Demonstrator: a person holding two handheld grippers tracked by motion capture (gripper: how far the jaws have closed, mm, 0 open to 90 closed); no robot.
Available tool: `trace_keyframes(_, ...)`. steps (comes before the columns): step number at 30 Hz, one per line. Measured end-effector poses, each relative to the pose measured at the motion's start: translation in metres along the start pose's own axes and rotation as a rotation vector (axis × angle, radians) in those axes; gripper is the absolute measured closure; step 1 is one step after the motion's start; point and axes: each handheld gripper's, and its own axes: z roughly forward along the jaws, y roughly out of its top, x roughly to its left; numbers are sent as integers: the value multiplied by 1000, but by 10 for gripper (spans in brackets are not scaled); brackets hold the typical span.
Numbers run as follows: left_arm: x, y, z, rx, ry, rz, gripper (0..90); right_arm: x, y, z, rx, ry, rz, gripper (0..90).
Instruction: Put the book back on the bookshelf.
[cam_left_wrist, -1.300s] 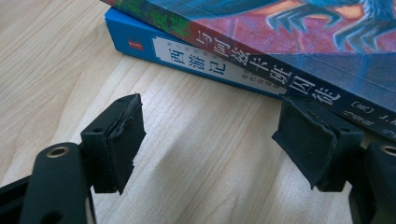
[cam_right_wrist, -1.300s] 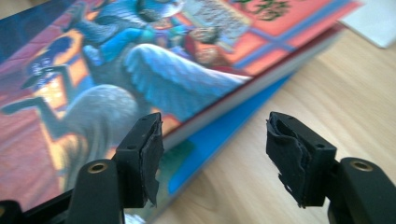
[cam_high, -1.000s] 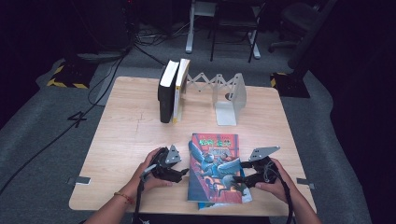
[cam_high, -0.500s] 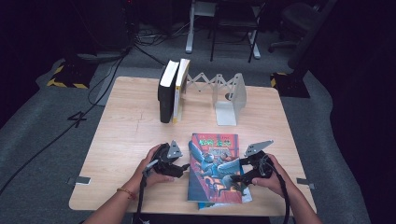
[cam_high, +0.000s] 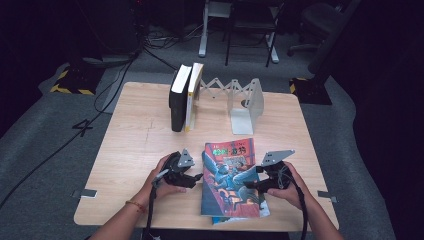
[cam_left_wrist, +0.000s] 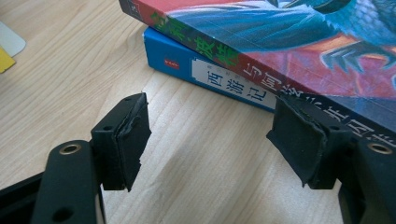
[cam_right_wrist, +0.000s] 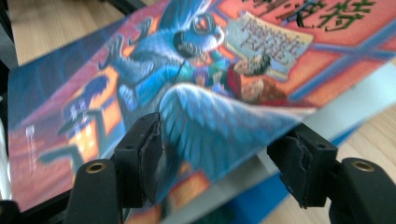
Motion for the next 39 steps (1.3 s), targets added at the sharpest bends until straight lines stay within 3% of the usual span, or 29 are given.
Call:
trace_keyframes(3, 0, 0, 1, 3, -2, 2, 280, -7, 5, 8, -14, 19, 23, 368)
trace_keyframes(9, 2, -1, 3, 0, -4, -9, 276, -19, 12, 23, -34, 71, 72, 472)
trace_keyframes(10, 2, -1, 4, 2, 4, -6, 275, -23, 13, 26, -53, 101, 86, 566)
trace_keyframes(16, 7, 0, 10, 8, 16, -16, 279, -26, 13, 23, -106, 119, 77, 718)
trace_keyframes(22, 8, 1, 13, 14, 40, -3, 280, -24, 12, 24, -145, 123, 74, 754)
trace_keyframes(29, 25, 6, 14, 4, 76, -34, 284, -16, 17, 24, -190, 115, 42, 781)
trace_keyframes(34, 35, 11, 15, 3, 74, -56, 284, -14, 20, 21, -218, 129, 23, 787)
trace_keyframes(37, 39, 15, 14, -12, 81, -49, 313, -13, 22, 20, -226, 134, 18, 788)
trace_keyframes(39, 47, 19, 10, -68, 46, -64, 326, -11, 25, 14, -251, 131, -2, 788)
